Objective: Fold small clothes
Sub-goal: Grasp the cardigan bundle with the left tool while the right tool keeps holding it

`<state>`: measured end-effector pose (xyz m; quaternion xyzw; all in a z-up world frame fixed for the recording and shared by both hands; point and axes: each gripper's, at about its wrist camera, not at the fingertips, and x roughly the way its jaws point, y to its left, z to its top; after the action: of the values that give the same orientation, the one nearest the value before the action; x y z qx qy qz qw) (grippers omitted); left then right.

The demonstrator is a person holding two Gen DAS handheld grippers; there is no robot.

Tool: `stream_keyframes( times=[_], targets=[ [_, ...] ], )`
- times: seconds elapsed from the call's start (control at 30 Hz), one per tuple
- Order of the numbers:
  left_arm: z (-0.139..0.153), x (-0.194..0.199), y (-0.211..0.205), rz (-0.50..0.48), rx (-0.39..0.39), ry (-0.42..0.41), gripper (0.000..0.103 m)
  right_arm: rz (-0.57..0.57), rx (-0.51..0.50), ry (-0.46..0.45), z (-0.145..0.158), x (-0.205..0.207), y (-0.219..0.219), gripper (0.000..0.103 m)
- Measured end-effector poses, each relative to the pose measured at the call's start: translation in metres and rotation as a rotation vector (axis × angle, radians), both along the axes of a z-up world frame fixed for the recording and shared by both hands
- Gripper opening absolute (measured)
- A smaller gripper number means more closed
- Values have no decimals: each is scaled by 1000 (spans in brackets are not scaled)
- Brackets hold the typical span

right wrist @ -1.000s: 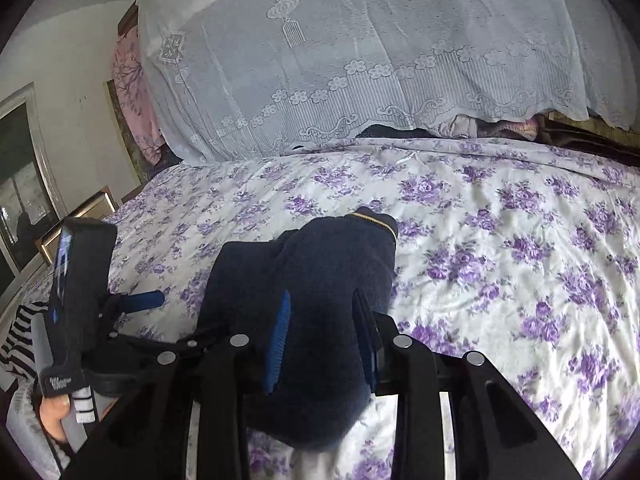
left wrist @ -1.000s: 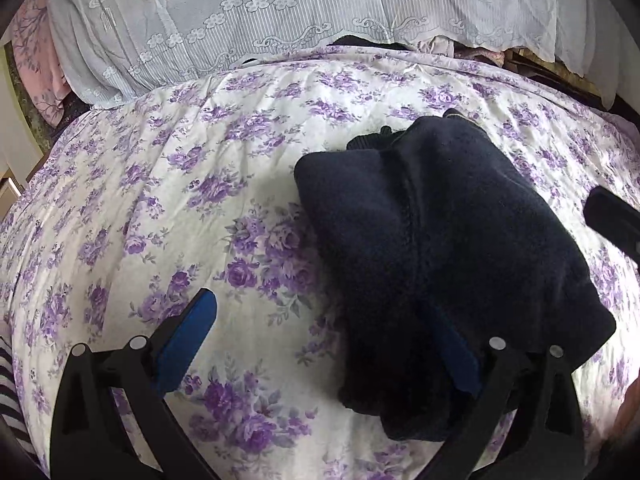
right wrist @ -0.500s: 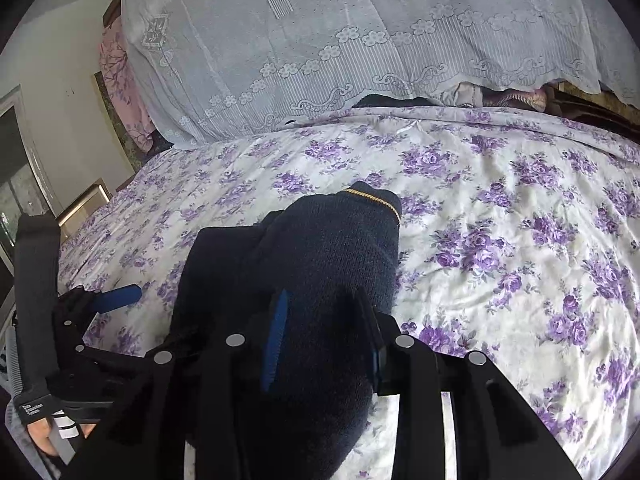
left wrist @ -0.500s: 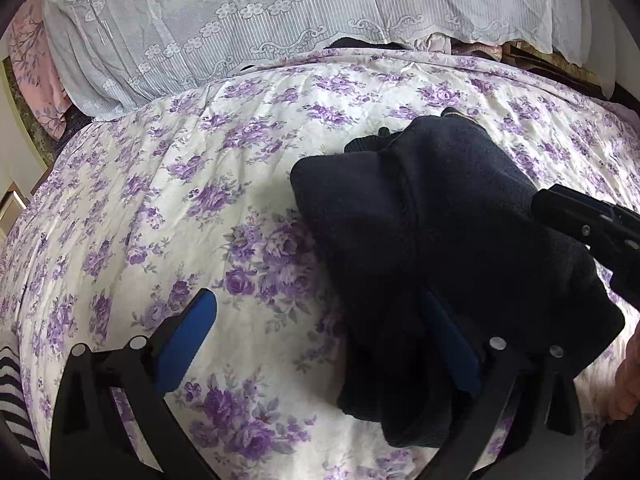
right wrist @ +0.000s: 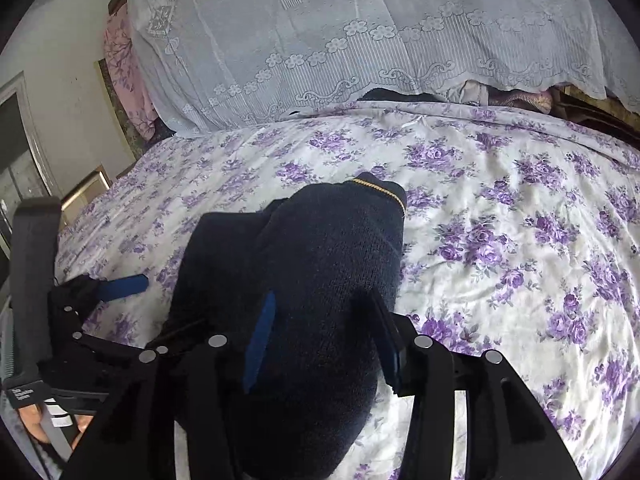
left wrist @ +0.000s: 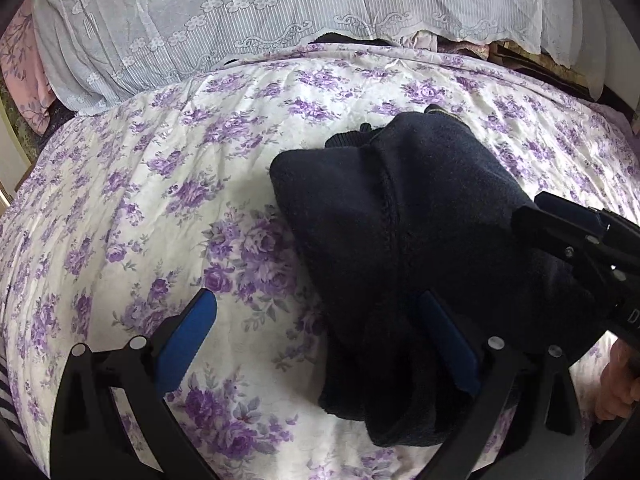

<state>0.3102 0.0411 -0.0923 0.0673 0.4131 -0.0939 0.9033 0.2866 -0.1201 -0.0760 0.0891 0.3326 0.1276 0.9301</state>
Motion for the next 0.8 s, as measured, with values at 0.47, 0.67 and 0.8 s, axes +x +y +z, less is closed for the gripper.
stream_keyframes(
  times=[0.47, 0.67, 0.8],
  targets=[
    [-17, 31, 23, -218, -598, 292, 98, -24, 312, 116, -18, 18, -52, 65],
    [-22, 33, 15, -238, -597, 333, 98, -3, 393, 183, -32, 24, -53, 65],
    [-26, 38, 1, -231, -504, 328, 99, 23, 460, 232, -44, 35, -51, 68]
  ],
)
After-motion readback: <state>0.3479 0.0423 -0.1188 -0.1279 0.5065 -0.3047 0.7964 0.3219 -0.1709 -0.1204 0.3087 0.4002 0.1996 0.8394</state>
